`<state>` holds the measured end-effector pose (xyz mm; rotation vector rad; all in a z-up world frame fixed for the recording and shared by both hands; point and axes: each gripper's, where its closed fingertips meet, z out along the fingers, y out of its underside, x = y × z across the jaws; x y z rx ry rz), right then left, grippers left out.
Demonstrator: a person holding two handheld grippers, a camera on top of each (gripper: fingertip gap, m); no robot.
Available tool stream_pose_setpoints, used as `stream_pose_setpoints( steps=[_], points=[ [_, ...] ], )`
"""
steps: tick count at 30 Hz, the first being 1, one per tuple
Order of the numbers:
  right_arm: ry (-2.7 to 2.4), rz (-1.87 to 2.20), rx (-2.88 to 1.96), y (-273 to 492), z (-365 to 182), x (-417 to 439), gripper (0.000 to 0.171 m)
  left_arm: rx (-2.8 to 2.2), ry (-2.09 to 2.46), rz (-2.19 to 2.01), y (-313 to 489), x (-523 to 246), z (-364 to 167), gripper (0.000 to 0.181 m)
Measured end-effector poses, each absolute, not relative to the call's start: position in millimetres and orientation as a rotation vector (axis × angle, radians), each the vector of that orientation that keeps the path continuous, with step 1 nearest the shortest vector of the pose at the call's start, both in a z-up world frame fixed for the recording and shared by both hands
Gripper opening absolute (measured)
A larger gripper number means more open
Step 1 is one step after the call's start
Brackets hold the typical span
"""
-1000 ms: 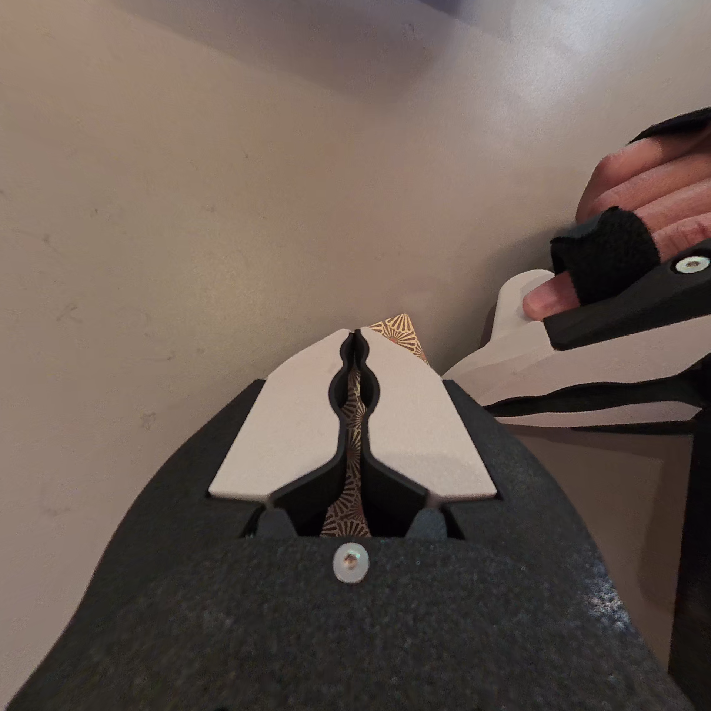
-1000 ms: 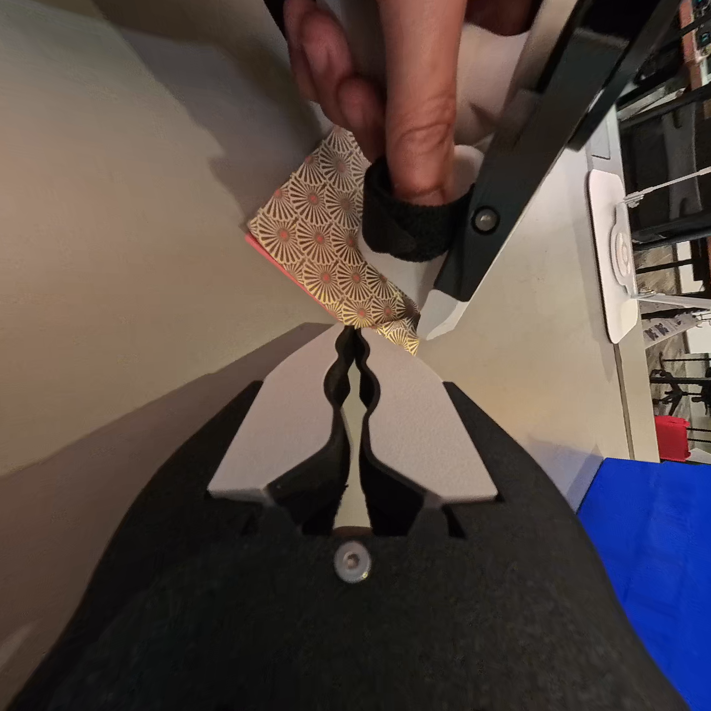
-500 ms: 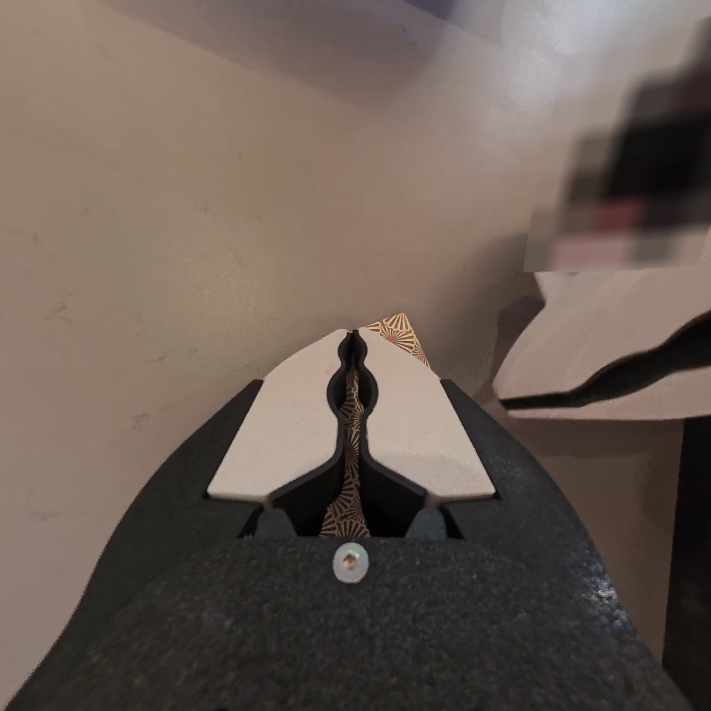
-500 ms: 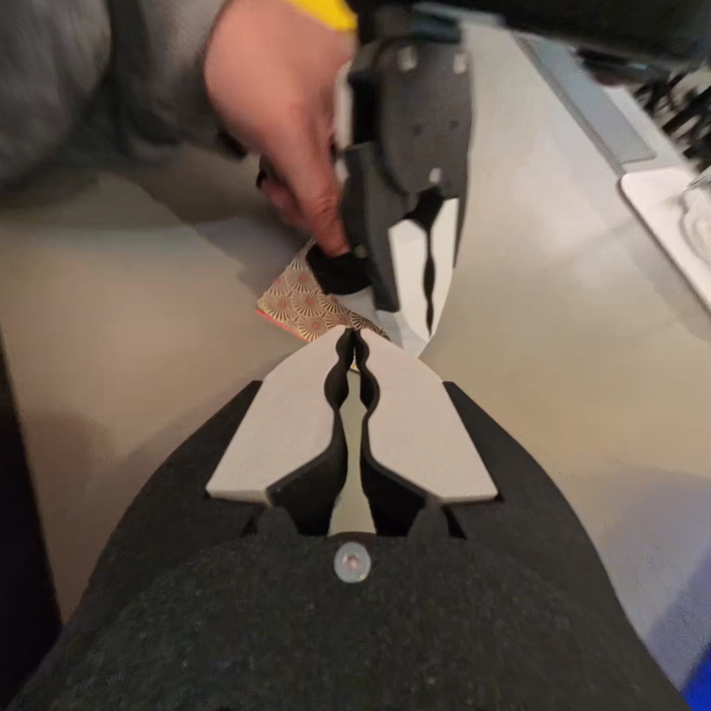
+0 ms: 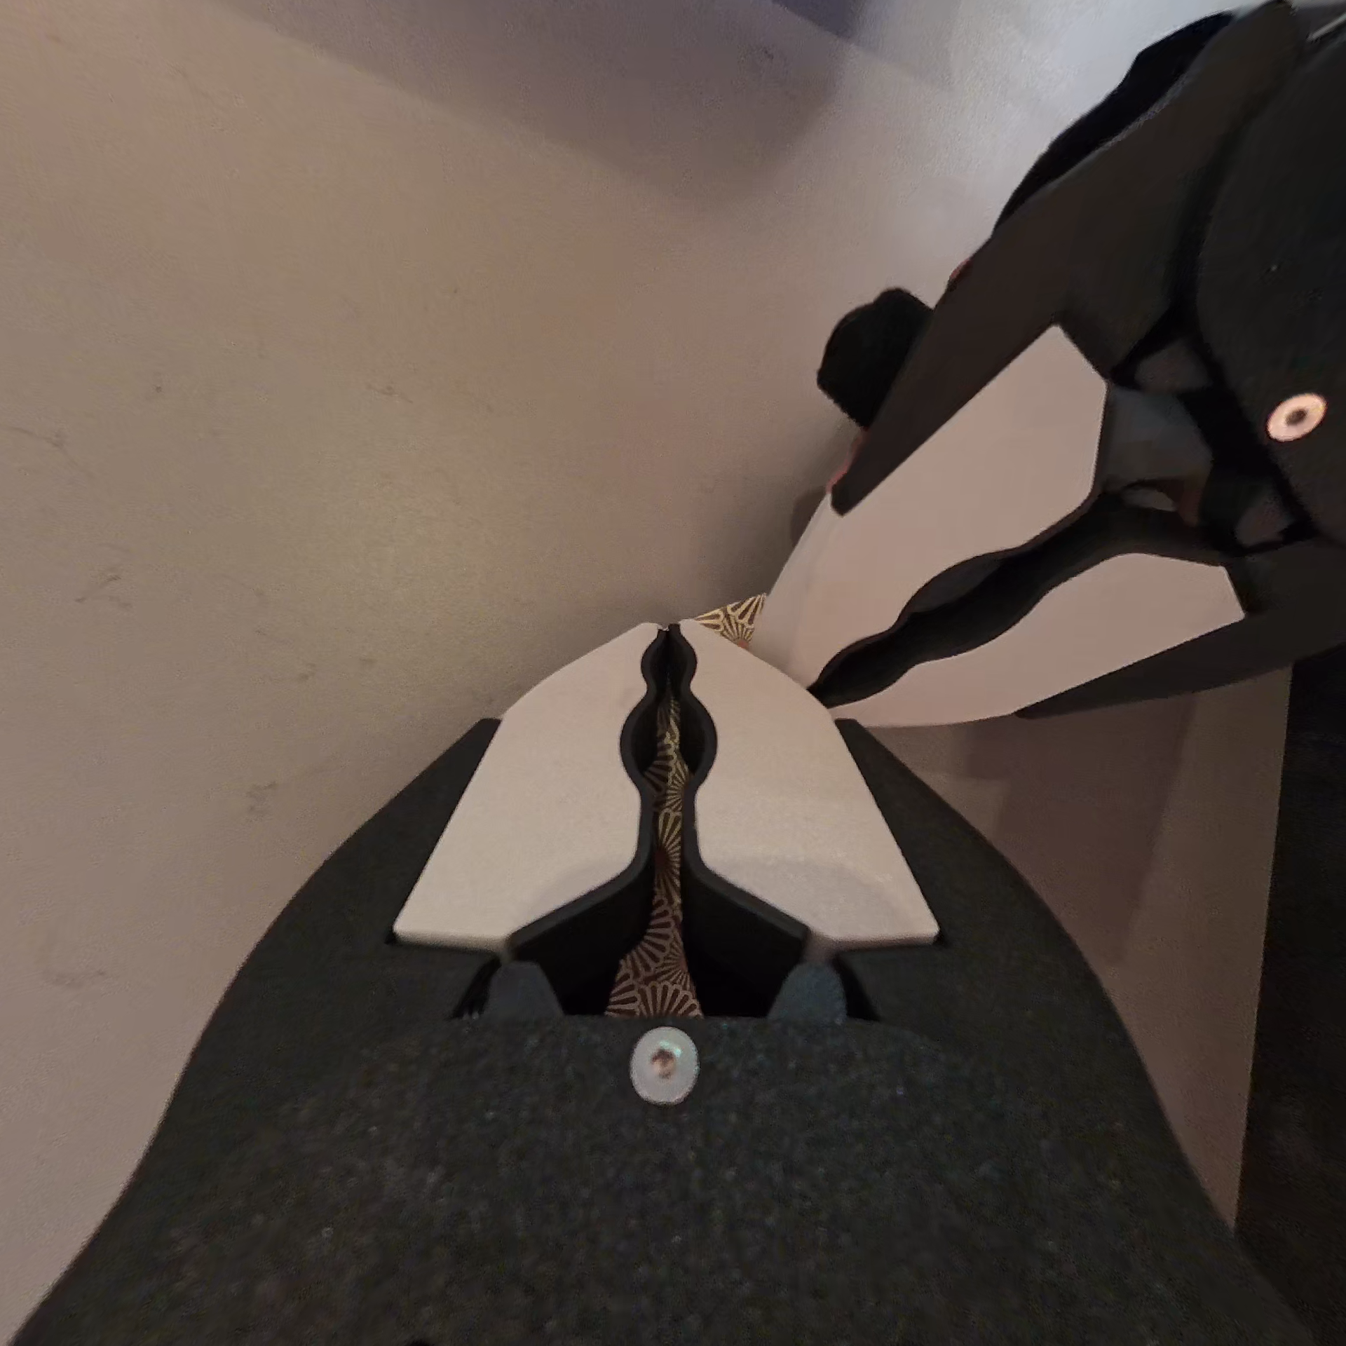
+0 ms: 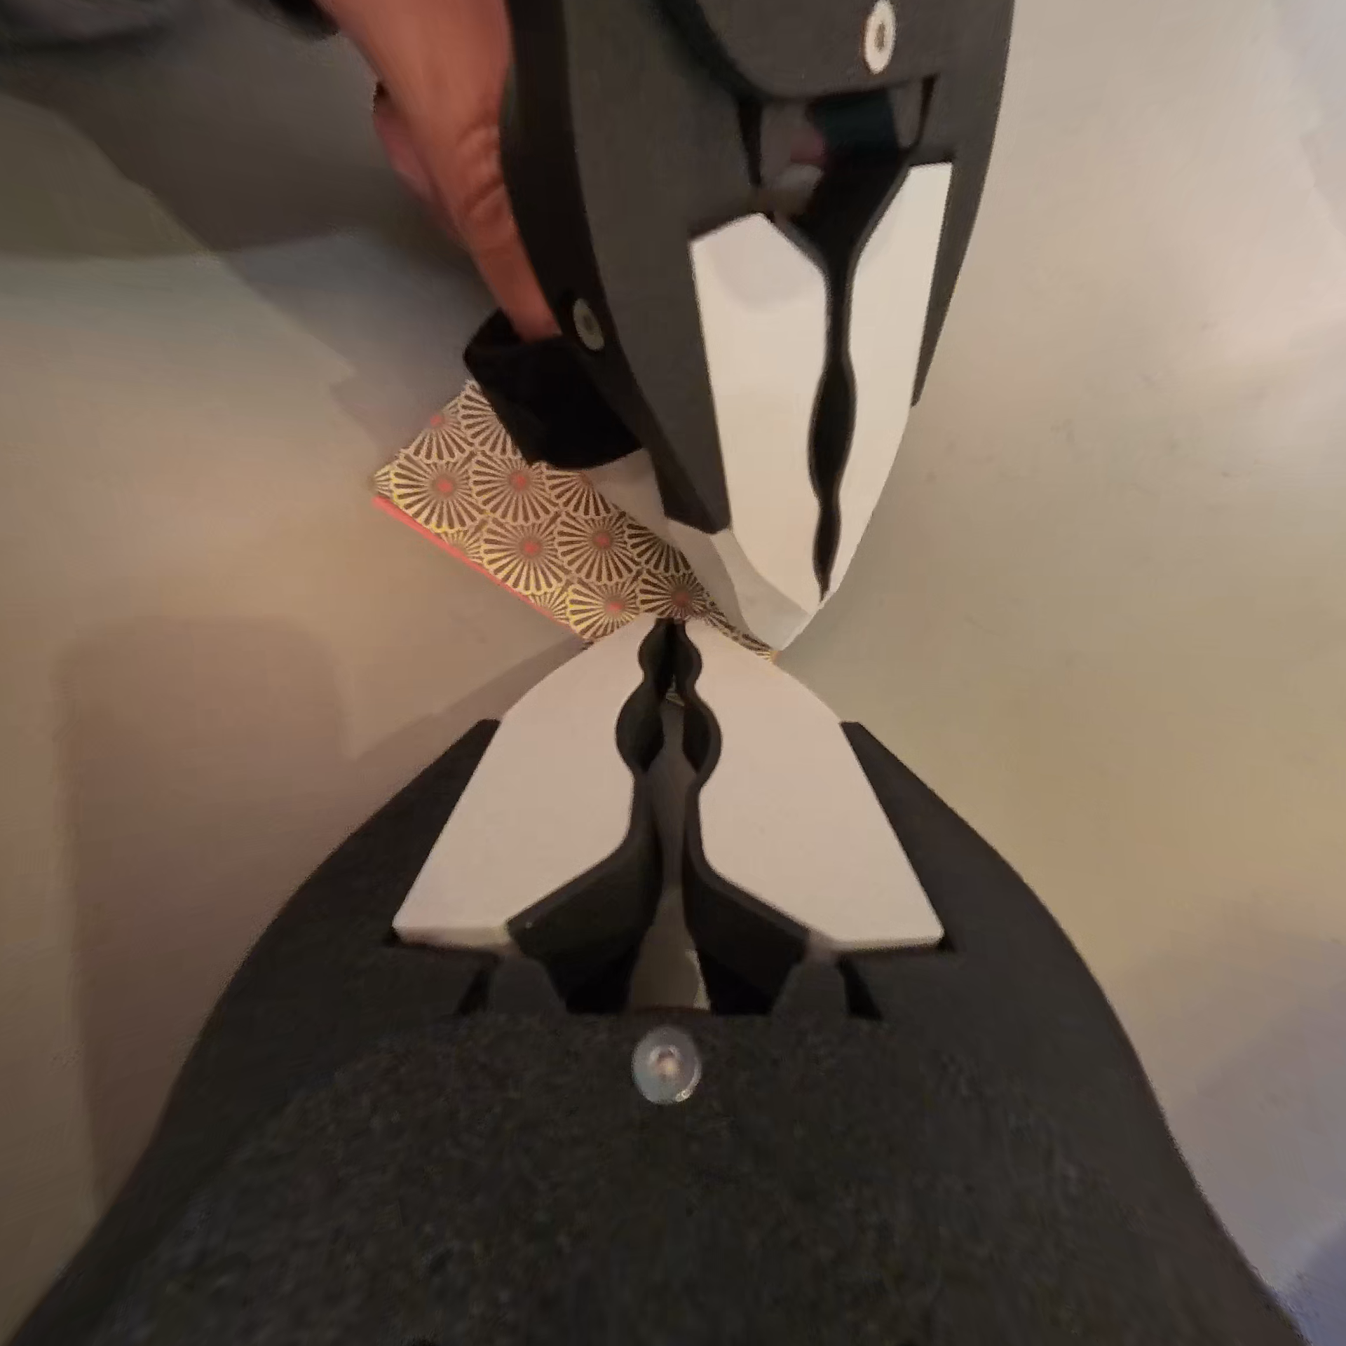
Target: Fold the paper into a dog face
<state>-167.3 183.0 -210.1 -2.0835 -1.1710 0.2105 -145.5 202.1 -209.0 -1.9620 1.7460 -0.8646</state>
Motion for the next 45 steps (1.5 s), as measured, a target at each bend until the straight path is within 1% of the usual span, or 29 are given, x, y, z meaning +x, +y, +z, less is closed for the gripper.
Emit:
stream_pose_setpoints(
  steps=[13,15,18,20,27,41,43,45],
  points=[
    [-1.338,0.245,-2.038,155.9,-210.0,-184.1,0.0,-1.943,1.754,-0.832,201.8,-145.7,-209.0,0.0],
    [-1.316,0.257,-2.026,158.5,-200.1,-177.3,0.0,-1.946,1.747,-0.84,201.5,-145.7,-208.9,0.0],
    [-1.152,0.306,-2.071,178.8,-183.5,-147.2,0.0,-1.945,1.748,-0.852,200.8,-147.0,-208.7,0.0],
    [-1.147,0.29,-2.085,189.0,-187.2,-135.7,0.0,-1.944,1.752,-0.851,200.8,-147.2,-208.7,0.0],
    [-1.291,0.195,-2.103,196.6,-210.7,-148.4,0.0,-1.939,1.755,-0.828,201.2,-147.4,-208.8,0.0],
    [-1.219,0.189,-2.141,181.8,-210.7,-142.0,0.0,-1.963,1.728,-0.787,203.2,-148.8,-208.1,0.0],
    [-1.223,0.188,-2.131,182.0,-210.7,-142.2,0.0,-1.975,1.652,-0.78,210.9,-155.1,-198.5,0.0],
    [-1.255,0.187,-2.107,181.9,-210.0,-142.6,0.0,-1.977,1.526,-0.817,220.1,-168.4,-176.5,0.0]
  ],
)
